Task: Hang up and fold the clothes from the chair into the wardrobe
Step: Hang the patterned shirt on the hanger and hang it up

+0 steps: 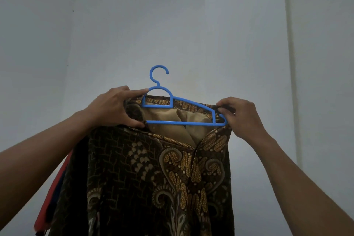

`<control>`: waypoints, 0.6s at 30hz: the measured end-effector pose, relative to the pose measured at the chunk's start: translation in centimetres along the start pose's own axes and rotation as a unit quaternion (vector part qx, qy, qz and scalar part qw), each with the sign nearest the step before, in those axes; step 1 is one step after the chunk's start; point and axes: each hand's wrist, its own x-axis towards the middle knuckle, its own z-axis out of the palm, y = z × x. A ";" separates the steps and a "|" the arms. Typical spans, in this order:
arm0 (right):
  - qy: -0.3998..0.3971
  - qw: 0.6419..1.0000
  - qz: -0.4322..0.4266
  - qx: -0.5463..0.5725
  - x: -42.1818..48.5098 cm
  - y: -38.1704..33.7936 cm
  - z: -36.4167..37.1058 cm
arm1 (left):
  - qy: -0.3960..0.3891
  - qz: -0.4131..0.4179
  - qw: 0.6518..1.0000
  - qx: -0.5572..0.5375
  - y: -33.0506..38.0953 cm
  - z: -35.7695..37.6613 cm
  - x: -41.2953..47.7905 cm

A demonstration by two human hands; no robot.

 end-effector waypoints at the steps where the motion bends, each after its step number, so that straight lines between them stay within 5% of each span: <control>1: 0.002 0.998 -0.036 -0.050 0.0 -0.1 0.1 | 0.004 0.002 1.000 0.013 0.2 -0.1 0.1; 8: -0.035 0.963 -0.108 -0.243 0.2 0.4 1.2 | 0.028 0.014 0.995 0.091 1.1 -0.8 0.7; 14: -0.079 0.984 -0.071 -0.146 -0.4 0.7 1.6 | 0.014 0.021 0.985 0.169 0.7 -1.5 0.8; 18: -0.039 0.997 -0.022 -0.055 -0.6 0.6 2.4 | 0.013 0.026 0.981 0.191 1.3 -1.3 0.5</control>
